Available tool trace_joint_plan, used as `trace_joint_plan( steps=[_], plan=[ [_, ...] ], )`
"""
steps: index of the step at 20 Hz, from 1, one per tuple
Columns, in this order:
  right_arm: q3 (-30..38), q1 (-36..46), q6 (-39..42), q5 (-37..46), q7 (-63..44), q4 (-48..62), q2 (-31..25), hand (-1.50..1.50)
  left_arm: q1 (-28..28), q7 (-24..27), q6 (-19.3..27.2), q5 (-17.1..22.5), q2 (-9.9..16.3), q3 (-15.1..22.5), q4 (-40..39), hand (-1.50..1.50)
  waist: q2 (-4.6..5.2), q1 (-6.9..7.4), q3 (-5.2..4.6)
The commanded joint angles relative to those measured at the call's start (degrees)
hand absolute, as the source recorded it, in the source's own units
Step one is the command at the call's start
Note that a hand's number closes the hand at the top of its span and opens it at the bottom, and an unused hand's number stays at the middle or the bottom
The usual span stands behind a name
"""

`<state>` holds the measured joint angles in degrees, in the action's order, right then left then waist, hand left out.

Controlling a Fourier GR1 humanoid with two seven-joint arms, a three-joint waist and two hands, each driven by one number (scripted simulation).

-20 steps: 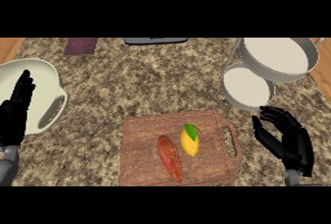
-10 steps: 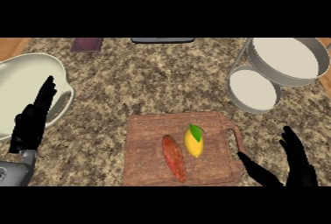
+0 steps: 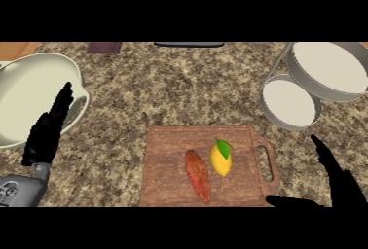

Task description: Pick the lemon from the cutting board and place it in the tiered basket

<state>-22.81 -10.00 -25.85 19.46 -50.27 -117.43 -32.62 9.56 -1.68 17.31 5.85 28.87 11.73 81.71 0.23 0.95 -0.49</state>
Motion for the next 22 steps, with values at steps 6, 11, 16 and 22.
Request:
trace_joint_plan(
  steps=[6,11,16,22],
  plan=[
    [-1.53,21.55,13.2,2.28,-31.85,0.79,5.21,-1.5,2.34,-0.64,1.06,-2.36,-2.55,0.81,-1.85,0.0,0.0,0.35,0.26],
    [-2.94,26.19,16.17,0.83,-34.84,7.78,10.12,-1.5,1.35,0.84,-1.29,-1.16,-1.41,-0.69,-2.08,0.0,-0.01,0.48,0.28],
    [-4.72,27.43,17.59,2.65,-34.48,13.96,13.46,-1.5,2.95,-0.33,-0.69,-2.52,-2.12,-0.76,-3.68,0.0,-0.02,-0.56,0.35],
    [-6.33,28.51,18.86,6.86,-34.95,18.98,19.16,-1.5,-0.22,-2.49,-2.08,-1.21,-0.47,-1.89,1.95,0.0,-0.34,0.02,0.36]
  ],
)
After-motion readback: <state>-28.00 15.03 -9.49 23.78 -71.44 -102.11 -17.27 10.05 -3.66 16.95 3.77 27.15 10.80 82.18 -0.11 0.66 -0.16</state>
